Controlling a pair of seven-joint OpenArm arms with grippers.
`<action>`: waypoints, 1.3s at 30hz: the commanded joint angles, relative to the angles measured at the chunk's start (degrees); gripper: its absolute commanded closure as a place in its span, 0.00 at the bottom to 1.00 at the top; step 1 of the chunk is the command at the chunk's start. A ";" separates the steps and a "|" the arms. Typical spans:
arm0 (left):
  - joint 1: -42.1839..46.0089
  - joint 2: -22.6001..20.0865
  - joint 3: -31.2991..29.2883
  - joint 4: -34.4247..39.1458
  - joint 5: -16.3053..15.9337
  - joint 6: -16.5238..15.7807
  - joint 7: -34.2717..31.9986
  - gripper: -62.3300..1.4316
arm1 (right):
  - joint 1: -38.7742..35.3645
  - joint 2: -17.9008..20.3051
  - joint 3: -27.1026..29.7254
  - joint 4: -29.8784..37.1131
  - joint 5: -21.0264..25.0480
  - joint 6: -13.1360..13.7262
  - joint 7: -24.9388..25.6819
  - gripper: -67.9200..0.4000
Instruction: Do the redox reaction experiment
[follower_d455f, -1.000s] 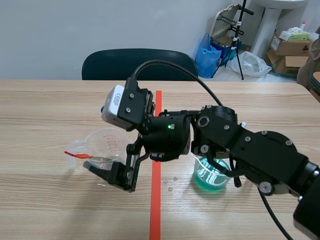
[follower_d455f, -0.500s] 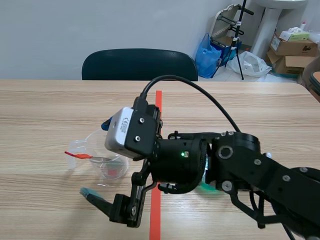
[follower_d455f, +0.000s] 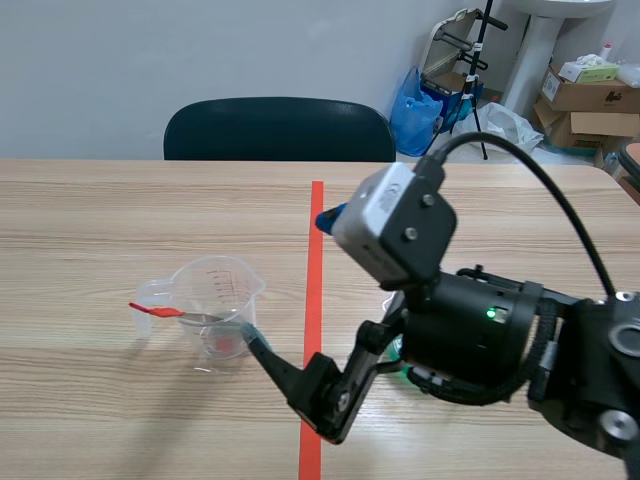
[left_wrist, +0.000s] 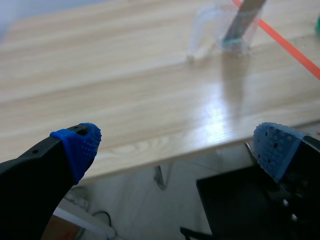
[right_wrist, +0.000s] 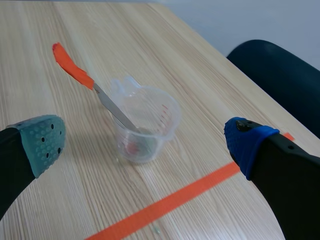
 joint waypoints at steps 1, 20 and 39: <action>0.61 1.53 -1.99 2.84 0.72 -0.09 0.48 0.00 | -1.03 0.17 2.05 1.92 0.87 -0.09 -0.02 0.00; -2.16 14.47 -9.03 23.30 9.60 -2.40 20.92 0.00 | -19.15 0.20 25.64 14.43 11.26 -0.09 -3.93 0.00; -3.67 9.94 -15.52 31.32 2.99 -16.33 30.69 0.00 | -24.30 0.17 31.21 17.66 16.28 -0.09 -5.86 0.00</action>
